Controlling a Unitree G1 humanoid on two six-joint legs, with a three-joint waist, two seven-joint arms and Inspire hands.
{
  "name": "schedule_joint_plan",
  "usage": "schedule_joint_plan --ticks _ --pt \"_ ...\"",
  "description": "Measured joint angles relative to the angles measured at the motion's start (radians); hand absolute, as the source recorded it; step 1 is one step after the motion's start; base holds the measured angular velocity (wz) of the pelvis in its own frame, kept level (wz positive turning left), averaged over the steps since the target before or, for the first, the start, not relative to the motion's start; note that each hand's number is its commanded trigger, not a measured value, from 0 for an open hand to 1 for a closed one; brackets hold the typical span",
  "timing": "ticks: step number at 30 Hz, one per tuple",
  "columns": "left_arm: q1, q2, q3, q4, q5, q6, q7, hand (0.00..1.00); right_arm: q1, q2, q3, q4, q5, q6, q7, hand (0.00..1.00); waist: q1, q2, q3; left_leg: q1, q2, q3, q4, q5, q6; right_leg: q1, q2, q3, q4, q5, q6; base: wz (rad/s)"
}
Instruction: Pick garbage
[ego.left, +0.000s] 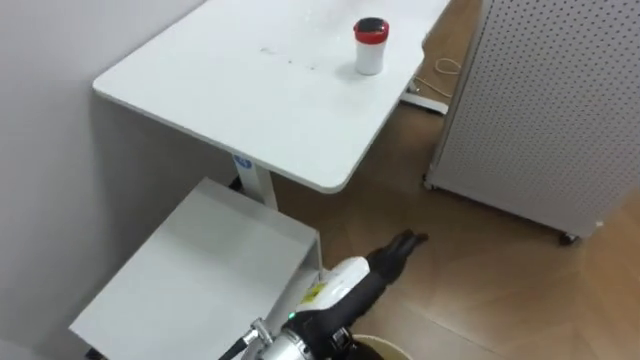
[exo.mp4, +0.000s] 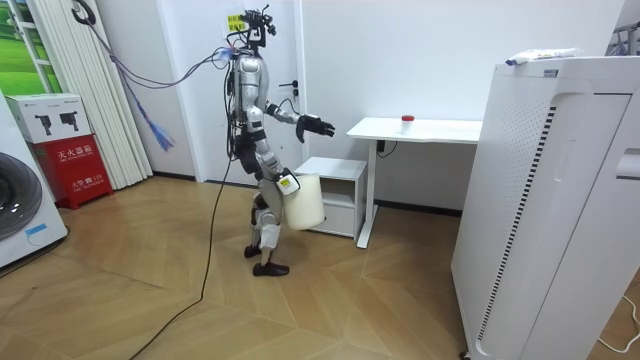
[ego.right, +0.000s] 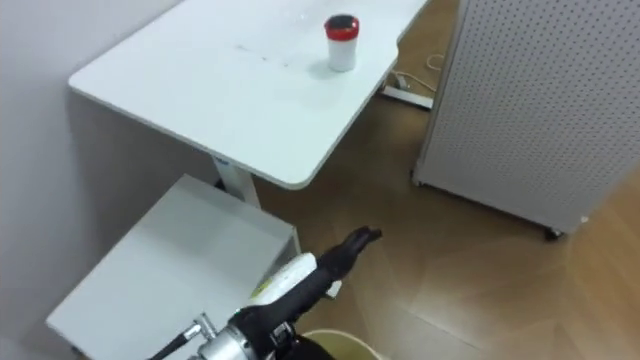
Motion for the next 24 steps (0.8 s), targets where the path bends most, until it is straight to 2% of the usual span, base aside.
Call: schedule_joint_plan --ticks 4,6,9,12,15,17,19,20,22,23,24 --pt "0.028 -0.004 0.059 -0.004 0.003 0.000 0.041 0.00 0.027 0.002 -0.028 -0.025 -0.001 0.005 0.009 1.00 0.004 -0.013 -0.0080 0.063 0.002 0.036 -0.031 -0.015 -0.007 0.021 0.004 -0.014 -0.001 0.001 -0.003 -0.47" --pt "0.046 -0.009 0.108 -0.008 0.008 -0.001 0.079 0.00 0.046 0.005 -0.036 -0.030 -0.011 0.008 0.009 1.00 0.001 -0.029 -0.0216 0.090 0.009 0.050 -0.043 -0.016 -0.009 0.044 0.012 -0.016 -0.018 0.007 -0.008 -0.27" --pt "0.058 -0.012 0.141 -0.015 -0.001 -0.001 0.134 0.00 0.067 0.004 -0.067 -0.026 0.006 0.021 0.009 1.00 0.004 -0.050 -0.0330 0.139 0.020 0.056 -0.056 -0.020 -0.016 0.097 0.025 -0.026 -0.043 0.012 -0.010 -0.07" --pt "0.064 -0.004 0.171 -0.019 -0.007 -0.001 0.193 0.00 0.076 0.002 -0.068 -0.027 0.006 0.025 0.006 1.00 0.020 -0.051 -0.0339 0.186 0.044 0.074 -0.061 -0.028 -0.030 0.158 0.047 -0.048 -0.083 0.030 -0.018 -0.18" --pt "0.065 -0.006 0.192 -0.024 -0.011 -0.001 0.231 0.00 0.078 0.000 -0.068 -0.028 0.003 0.025 0.000 1.00 0.024 -0.049 -0.0329 0.203 0.055 0.074 -0.059 -0.032 -0.037 0.178 0.059 -0.054 -0.092 0.030 -0.021 -0.04" --pt "0.072 -0.006 0.204 -0.031 -0.011 -0.001 0.244 0.00 0.079 0.002 -0.066 -0.029 0.000 0.025 0.001 1.00 0.036 -0.050 -0.0320 0.213 0.062 0.090 -0.052 -0.034 -0.045 0.172 0.066 -0.072 -0.086 0.023 -0.031 -0.21" --pt "0.083 -0.007 0.220 -0.031 -0.011 0.000 0.264 0.00 0.077 0.004 -0.066 -0.030 0.000 0.026 0.005 1.00 0.052 -0.048 -0.0309 0.218 0.080 0.111 -0.020 -0.045 -0.061 0.173 0.068 -0.100 -0.083 0.015 -0.045 -0.44" --pt "0.098 -0.007 0.233 -0.031 -0.024 0.000 0.280 0.00 0.076 0.005 -0.066 -0.031 0.000 0.026 0.010 1.00 0.059 -0.050 -0.0299 0.216 0.095 0.120 0.028 -0.050 -0.070 0.178 0.068 -0.125 -0.071 0.006 -0.058 -0.61" --pt "0.127 -0.008 0.261 -0.030 -0.046 0.002 0.292 0.00 0.076 0.005 -0.064 -0.033 -0.002 0.026 0.010 1.00 0.063 -0.055 -0.0270 0.202 0.117 0.100 0.133 -0.050 -0.071 0.195 0.068 -0.118 -0.061 -0.015 -0.072 -0.61" --pt "0.134 -0.007 0.275 -0.031 -0.064 0.004 0.296 0.00 0.078 0.002 -0.066 -0.036 -0.008 0.027 0.010 1.00 0.057 -0.057 -0.0248 0.173 0.130 0.045 0.230 -0.048 -0.073 0.198 0.074 -0.101 -0.038 -0.039 -0.083 -0.44" --pt "0.134 -0.008 0.285 -0.031 -0.070 0.005 0.302 0.00 0.078 -0.001 -0.066 -0.036 -0.021 0.034 0.008 1.00 0.058 -0.059 -0.0214 0.141 0.137 0.005 0.324 -0.037 -0.086 0.203 0.082 -0.084 -0.013 -0.060 -0.093 -0.41"
